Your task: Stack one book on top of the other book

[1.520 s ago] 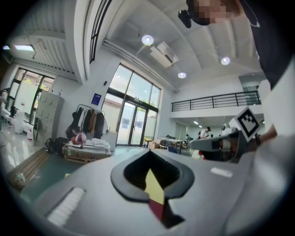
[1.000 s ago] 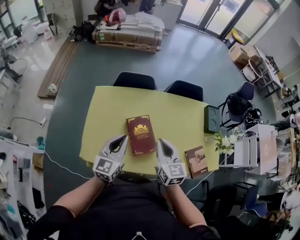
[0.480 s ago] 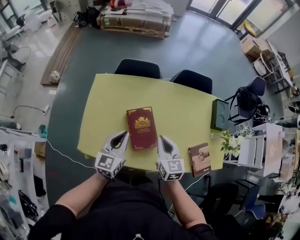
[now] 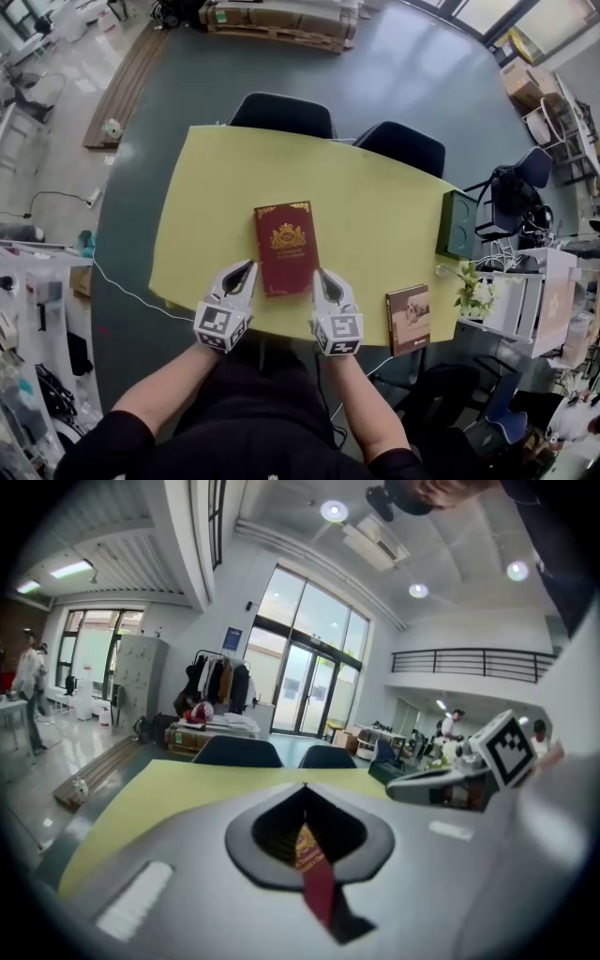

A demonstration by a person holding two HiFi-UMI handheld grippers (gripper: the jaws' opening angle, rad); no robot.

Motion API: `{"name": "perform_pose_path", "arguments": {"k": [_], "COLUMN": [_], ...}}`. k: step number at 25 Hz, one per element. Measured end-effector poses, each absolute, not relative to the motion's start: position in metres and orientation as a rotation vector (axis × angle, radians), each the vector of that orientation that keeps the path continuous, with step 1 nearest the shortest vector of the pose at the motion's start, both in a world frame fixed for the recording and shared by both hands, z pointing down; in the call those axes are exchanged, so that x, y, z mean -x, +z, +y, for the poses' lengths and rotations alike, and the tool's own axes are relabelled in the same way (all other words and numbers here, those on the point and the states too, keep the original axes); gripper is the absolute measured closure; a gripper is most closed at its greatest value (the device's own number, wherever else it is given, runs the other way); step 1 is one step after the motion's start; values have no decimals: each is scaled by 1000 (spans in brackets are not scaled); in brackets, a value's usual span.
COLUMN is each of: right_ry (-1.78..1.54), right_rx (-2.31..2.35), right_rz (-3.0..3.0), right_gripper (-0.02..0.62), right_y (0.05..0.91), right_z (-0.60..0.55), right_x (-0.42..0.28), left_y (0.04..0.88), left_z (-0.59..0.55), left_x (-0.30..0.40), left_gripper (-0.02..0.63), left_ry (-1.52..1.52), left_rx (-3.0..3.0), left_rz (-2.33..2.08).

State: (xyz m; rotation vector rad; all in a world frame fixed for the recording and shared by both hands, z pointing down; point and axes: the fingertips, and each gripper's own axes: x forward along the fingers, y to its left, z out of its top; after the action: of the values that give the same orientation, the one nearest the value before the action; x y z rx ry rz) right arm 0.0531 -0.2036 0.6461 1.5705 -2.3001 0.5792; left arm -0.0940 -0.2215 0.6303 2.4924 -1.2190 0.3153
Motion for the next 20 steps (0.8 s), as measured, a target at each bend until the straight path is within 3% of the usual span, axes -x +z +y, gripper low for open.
{"name": "perform_pose_path", "arguments": {"k": [8,11,20], "right_ry": [653,684,860], "right_rx": [-1537,-1510,-1465], "right_rz": [-2279,-2275,-2200], "right_gripper": [591,505,364], "right_y": [701,721,789], "right_z": [-213,-217,-217], "right_x": [-59,-59,-75], "left_y": [686,707,787], "left_z": [-230,-230,-226], "left_x": [92,89,84], "left_gripper": [558,525,383], "left_ry": [353,371,443], "left_rx": [-2429,-2405,-2223], "left_rz": [-1227,-1215,-1173]}}
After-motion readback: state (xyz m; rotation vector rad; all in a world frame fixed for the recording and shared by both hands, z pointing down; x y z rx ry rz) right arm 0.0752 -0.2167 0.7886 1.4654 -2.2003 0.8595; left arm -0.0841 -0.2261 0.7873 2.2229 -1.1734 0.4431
